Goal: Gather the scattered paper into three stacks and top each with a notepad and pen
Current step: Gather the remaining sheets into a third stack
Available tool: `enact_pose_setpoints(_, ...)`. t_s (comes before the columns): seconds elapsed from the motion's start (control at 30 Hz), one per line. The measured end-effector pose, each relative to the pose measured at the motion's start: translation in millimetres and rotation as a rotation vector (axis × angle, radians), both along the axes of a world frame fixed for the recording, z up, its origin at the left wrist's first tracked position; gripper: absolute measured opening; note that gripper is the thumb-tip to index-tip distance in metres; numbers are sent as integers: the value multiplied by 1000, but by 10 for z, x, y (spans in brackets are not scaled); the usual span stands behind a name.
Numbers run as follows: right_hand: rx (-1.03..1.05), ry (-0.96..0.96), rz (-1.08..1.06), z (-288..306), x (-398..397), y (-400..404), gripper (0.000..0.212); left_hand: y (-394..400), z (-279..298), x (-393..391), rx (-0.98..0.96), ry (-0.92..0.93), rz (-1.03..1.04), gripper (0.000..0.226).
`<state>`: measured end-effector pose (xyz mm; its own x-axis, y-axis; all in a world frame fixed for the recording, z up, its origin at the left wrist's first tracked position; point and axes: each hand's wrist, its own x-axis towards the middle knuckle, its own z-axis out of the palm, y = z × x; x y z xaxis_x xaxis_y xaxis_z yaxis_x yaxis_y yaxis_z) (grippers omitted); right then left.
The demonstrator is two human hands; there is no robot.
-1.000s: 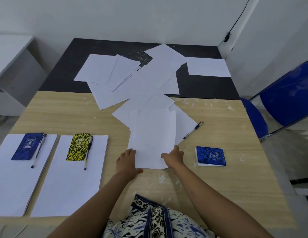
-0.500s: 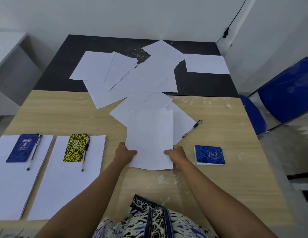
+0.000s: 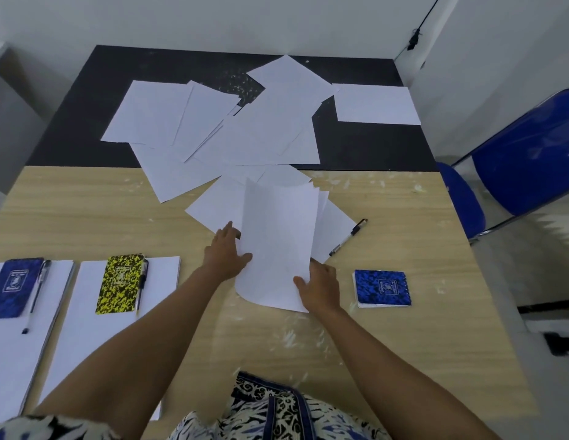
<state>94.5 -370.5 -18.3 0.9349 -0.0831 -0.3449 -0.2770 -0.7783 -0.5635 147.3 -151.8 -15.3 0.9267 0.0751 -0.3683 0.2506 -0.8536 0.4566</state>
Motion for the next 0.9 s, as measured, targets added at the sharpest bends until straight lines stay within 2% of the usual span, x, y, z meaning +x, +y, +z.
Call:
enact_pose_setpoints(0.17, -9, -15, 6, -21, 56, -56, 35, -20, -62, 170, 116, 115, -201, 84)
enact_pose_setpoints(0.33, 1, 7, 3, -15, 202, -103, 39, -75, -93, 45, 215, 28, -222, 74)
enact_pose_setpoints(0.5, 19, 50, -20, -45, 324, -132, 25, -154, -60, -251, 175, -21, -217, 63)
enact_pose_setpoints(0.6, 79, 20, -84, -49, 328, -151, 22, -224, -83, -465, 103, -56, -167, 59)
enact_pose_setpoints(0.73, 118, -1, -211, -42, 326, -145, 30, -288, -148, -653, -34, -60, -80, 57)
enact_pose_setpoints(0.83, 200, 24, -318, -3, 325, -125, 27, -302, -129, -685, -280, -42, 71, 61)
enact_pose_setpoints(0.9, 258, 35, -401, 25, 314, -135, 29, -285, -82, -630, -408, -32, 207, 54)
